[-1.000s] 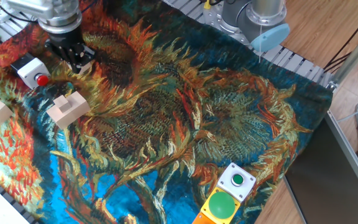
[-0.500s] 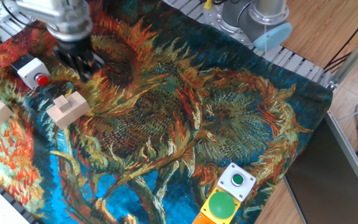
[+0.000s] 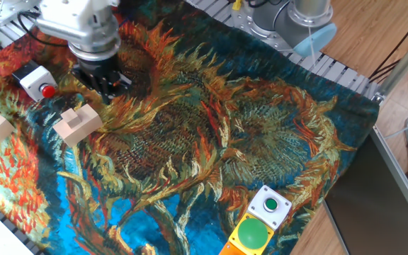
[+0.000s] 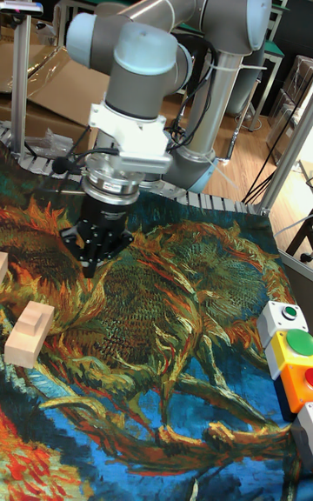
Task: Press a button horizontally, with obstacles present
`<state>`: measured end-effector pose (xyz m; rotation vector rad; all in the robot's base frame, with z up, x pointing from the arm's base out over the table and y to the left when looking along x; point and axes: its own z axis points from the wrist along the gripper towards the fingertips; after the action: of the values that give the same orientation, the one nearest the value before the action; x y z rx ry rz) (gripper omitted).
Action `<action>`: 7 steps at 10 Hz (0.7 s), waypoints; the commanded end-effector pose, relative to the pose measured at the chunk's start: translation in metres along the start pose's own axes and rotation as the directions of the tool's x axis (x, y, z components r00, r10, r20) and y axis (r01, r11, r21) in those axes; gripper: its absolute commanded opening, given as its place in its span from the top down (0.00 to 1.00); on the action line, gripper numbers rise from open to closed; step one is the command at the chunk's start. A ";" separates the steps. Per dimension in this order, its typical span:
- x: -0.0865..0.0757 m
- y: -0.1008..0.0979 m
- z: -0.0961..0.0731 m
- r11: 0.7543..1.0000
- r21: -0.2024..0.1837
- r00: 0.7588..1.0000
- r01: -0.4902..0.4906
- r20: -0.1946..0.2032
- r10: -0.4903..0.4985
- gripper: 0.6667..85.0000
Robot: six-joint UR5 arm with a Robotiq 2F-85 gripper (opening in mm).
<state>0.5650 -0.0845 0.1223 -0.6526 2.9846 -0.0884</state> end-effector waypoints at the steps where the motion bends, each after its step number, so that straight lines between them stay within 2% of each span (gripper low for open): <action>1: -0.019 0.043 0.005 0.999 -0.030 0.999 -0.037 0.036 0.038 0.99; 2: -0.025 0.050 0.006 0.997 -0.035 0.997 -0.068 0.042 0.069 0.99; 3: -0.022 0.048 0.006 0.996 -0.026 0.996 -0.084 0.032 0.084 0.99; 4: -0.018 0.041 0.006 0.999 0.002 0.998 -0.053 0.018 0.053 0.99; 5: -0.018 0.045 0.006 1.000 -0.013 1.000 -0.027 0.016 0.027 0.99; 6: -0.017 0.053 0.013 0.998 -0.040 0.998 -0.051 0.040 0.053 0.99; 7: -0.022 0.057 0.015 0.997 -0.025 0.997 -0.069 0.041 0.070 0.99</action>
<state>0.5624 -0.0382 0.1103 -0.5865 2.9774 -0.0569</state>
